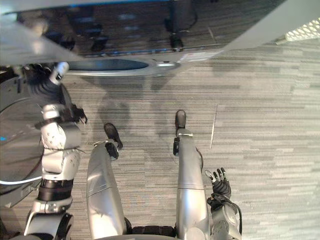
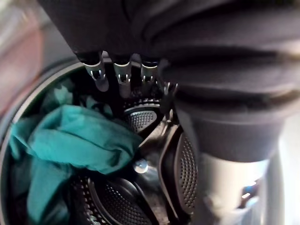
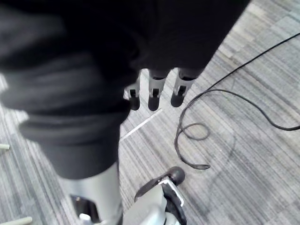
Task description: Pick up the laundry basket with both hands and put the clothes into the washing machine.
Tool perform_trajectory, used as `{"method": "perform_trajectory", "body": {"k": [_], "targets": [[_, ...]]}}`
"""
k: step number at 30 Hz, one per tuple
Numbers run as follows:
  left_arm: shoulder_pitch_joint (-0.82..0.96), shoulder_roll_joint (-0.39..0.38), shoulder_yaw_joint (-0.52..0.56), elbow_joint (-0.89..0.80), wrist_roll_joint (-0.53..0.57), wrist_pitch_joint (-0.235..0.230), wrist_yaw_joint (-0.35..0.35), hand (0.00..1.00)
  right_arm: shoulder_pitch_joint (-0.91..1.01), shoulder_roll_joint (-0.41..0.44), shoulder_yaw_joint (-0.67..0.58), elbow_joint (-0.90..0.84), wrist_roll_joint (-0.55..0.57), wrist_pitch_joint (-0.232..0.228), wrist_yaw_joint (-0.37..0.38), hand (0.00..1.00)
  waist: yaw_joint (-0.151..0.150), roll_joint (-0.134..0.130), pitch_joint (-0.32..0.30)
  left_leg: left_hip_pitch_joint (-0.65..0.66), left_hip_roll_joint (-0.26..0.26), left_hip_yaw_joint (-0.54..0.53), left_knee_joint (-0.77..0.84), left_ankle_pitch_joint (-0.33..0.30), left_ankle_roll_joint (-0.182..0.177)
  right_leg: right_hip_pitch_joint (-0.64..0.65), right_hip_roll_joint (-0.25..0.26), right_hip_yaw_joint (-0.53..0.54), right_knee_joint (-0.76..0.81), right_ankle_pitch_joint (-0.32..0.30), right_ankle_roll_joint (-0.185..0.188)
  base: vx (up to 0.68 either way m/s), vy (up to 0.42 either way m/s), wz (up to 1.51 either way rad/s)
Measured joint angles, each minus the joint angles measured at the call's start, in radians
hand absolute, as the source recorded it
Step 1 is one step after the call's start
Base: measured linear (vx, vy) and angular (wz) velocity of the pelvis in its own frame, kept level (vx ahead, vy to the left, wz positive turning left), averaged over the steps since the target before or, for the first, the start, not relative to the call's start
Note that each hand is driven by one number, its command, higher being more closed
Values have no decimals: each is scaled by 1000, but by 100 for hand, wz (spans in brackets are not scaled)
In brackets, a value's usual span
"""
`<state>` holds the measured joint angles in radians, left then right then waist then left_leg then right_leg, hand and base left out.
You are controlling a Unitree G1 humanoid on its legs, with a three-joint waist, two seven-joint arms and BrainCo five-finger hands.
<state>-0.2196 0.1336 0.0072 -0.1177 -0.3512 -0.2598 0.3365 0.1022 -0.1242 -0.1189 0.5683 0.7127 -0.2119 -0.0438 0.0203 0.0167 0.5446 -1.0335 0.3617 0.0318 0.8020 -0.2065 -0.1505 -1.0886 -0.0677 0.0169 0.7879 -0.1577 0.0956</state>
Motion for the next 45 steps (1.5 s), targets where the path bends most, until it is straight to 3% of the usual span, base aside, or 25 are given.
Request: {"method": "perform_trajectory", "body": {"k": [5, 6, 9, 12, 14, 17, 21, 23, 25, 26, 27, 28, 29, 31, 32, 33, 34, 35, 36, 39, 43, 44, 45], "targets": [[83, -89, -55, 304, 12, 70, -105, 0, -38, -4, -3, 38, -19, 5, -23, 0, 1, 0, 0, 99, -33, 2, -28, 0, -1, 100, -34, -3, -7, -6, 10, 50, 47, 21], [82, -103, -49, 434, 19, 91, -129, 0, -49, -4, -1, 57, -22, 8, -28, 0, 3, 0, -1, 154, -40, 7, -45, 0, 0, 151, -40, -3, -20, -8, 12, 62, 11, 10], [83, -119, -15, 646, 56, 112, -144, 0, -63, -4, 2, 99, -40, 25, -36, 0, 0, 0, -3, 276, -55, 29, -101, 1, 1, 260, -56, -5, -60, -10, 15, 103, 16, 12], [86, -134, 87, 821, 130, 135, -167, 0, -66, -8, 4, 174, -57, 45, -41, 0, -5, 1, -55, 435, -85, 52, -198, 22, 6, 401, -84, -10, -115, -15, 23, 152, 24, 17], [123, -143, 219, 919, 128, 158, -192, 0, -61, 6, 1, 238, -59, 68, -38, 0, -7, 7, -130, 566, -103, 68, -298, 47, 3, 519, -102, -24, -174, -18, 27, 171, 17, 17], [200, -151, 310, 979, 133, 167, -201, 0, -21, 27, -30, 276, -92, 85, -30, 0, -6, 30, -248, 702, -120, 62, -447, 97, -1, 666, -120, -83, -275, -19, 28, 179, -8, 42], [283, -162, 356, 1026, 150, 168, -201, 0, 8, 65, -72, 320, -137, 99, -14, 0, 0, 34, -397, 873, -132, 47, -643, 182, -5, 846, -129, -165, -394, -18, 31, 210, -19, 45], [284, -180, 340, 1030, 150, 168, -202, 0, 3, 69, -73, 333, -148, 106, -6, 0, -2, 38, -414, 897, -136, 44, -654, 194, 2, 898, -136, -197, -420, -18, 34, 90, 11, 52], [282, -190, 284, 1027, 150, 168, -203, 0, -7, 71, -78, 352, -163, 109, 0, 0, -4, 36, -421, 899, -149, 52, -640, 216, 27, 945, -152, -237, -437, -19, 39, 26, 16, 80], [277, -190, 177, 982, 174, 166, -208, 0, -32, 76, -80, 374, -169, 117, 0, 0, -7, 27, -426, 863, -161, 94, -591, 266, 68, 982, -171, -289, -448, -19, 37, -35, -44, 97], [264, -187, 123, 933, 188, 161, -214, 0, -50, 75, -85, 383, -173, 126, 0, 0, -8, 22, -429, 841, -158, 144, -593, 315, 111, 992, -170, -323, -472, -7, 5, -77, -52, 106], [259, -187, 113, 916, 191, 160, -220, 0, -64, 76, -96, 383, -174, 128, 1, 0, -7, 18, -433, 847, -159, 160, -612, 335, 111, 997, -178, -345, -488, 1, -1, -100, -29, 61], [238, -197, 113, 905, 192, 161, -229, 0, -99, 78, -132, 385, -173, 125, -1, 0, -3, 33, -420, 774, -92, 207, -270, 168, 143, 1011, -172, -374, -475, 7, 3, -142, 18, 28], [253, -194, 110, 921, 194, 162, -237, 0, -106, 59, -159, 388, -171, 127, -9, 0, -8, 50, -434, 781, -47, 210, 105, 130, 141, 1050, -160, -367, -470, 6, 0, -109, 51, 1], [258, -190, 111, 960, 196, 161, -245, 0, -105, 33, -161, 395, -169, 123, -12, 0, -12, 69, -449, 821, -48, 200, 176, 177, 119, 1064, -155, -360, -481, 18, 4, -65, 110, -6], [256, -188, 116, 985, 196, 161, -245, 0, -110, 22, -169, 397, -164, 123, -15, 0, -18, 80, -456, 847, -48, 197, 136, 191, 103, 1070, -145, -361, -499, 30, 8, -89, 137, 4], [242, -163, 126, 1047, 197, 166, -245, 0, -119, 16, -191, 419, -162, 125, -18, 0, -29, 64, -460, 875, -89, 217, 55, 159, 96, 1072, -146, -361, -552, 70, 3, -115, 87, -2], [244, -141, 145, 1082, 196, 173, -245, 0, -126, 28, -204, 453, -160, 131, -18, 0, -36, 36, -472, 915, -137, 217, -56, 139, 71, 1072, -149, -347, -639, 124, -34, -118, 54, -14], [248, -125, 178, 1106, 197, 183, -243, 0, -122, 39, -224, 481, -152, 134, -16, 0, -34, 32, -470, 937, -147, 196, -134, 88, 28, 1082, -136, -353, -706, 190, -23, -82, 12, -21], [251, -107, 196, 1132, 207, 197, -245, 0, -101, 51, -311, 567, -133, 146, -15, 0, -48, 40, -465, 998, -158, 103, -299, -13, -18, 1089, -107, -410, -723, 218, -19, -99, 107, 33], [285, -109, 190, 1143, 207, 194, -251, 0, -41, 78, -380, 627, -131, 157, -8, 0, -60, 26, -462, 1067, -189, 68, -527, -21, -14, 1078, -112, -457, -722, 240, -26, -160, 49, 44], [297, -106, 194, 1153, 209, 194, -252, 0, -25, 89, -398, 627, -134, 164, 2, 0, -59, 15, -461, 1091, -208, 53, -602, -8, 24, 1062, -128, -461, -720, 242, -20, -225, 30, 9], [318, -103, 201, 1158, 216, 191, -259, 0, -16, 99, -404, 626, -140, 175, 5, 0, -58, -4, -461, 1098, -240, 54, -662, 26, 35, 1041, -149, -456, -717, 238, -17, -245, 23, 4]]}}
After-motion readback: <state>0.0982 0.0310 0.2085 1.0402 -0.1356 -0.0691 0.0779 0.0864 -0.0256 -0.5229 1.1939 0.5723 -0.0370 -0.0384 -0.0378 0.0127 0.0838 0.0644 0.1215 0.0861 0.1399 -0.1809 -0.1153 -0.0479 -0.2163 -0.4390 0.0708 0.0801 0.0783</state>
